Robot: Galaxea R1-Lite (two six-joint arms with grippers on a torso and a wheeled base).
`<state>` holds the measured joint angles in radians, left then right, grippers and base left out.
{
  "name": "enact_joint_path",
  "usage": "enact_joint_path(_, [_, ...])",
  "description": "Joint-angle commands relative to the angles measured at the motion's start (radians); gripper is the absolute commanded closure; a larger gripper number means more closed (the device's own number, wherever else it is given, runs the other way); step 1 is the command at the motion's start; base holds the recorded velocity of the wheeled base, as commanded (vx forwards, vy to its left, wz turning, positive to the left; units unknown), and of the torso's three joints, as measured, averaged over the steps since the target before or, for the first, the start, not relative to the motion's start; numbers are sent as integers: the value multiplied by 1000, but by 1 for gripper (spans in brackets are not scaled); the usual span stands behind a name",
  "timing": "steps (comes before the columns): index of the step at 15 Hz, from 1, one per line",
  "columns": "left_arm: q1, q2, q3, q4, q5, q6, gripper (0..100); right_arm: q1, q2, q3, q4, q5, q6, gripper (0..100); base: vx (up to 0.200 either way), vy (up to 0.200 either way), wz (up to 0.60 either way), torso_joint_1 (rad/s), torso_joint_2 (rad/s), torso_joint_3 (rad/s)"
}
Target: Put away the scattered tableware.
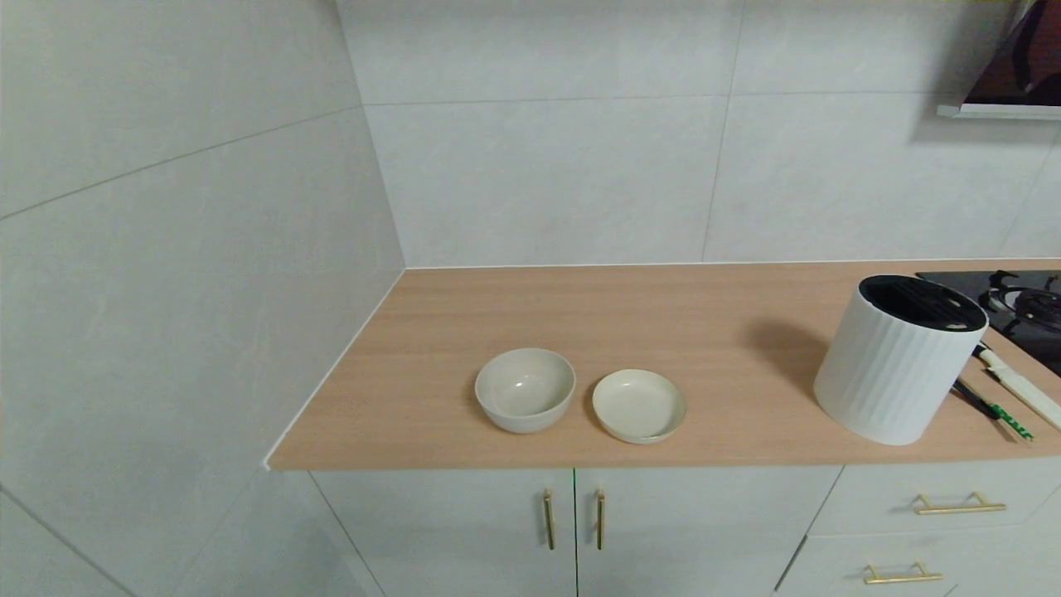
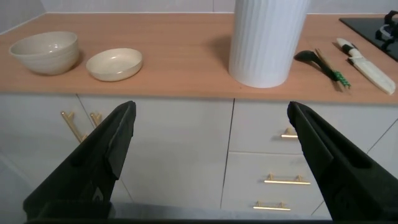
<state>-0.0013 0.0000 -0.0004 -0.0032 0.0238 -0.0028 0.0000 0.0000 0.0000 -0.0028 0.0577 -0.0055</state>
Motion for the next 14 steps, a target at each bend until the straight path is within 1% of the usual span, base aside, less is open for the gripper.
enact_joint_path(1, [0, 2, 0, 0, 1, -2, 0, 0, 0, 0, 0, 1, -1, 0, 0, 0, 0, 0, 0, 0])
enact_joint_path(11, [0, 2, 0, 0, 1, 0, 0, 0, 0, 0, 0, 1, 1, 0, 0, 0, 0, 0, 0, 0])
enact_joint_path(14, [0, 2, 0, 0, 1, 0, 0, 0, 0, 0, 0, 1, 1, 0, 0, 0, 0, -142, 339, 168])
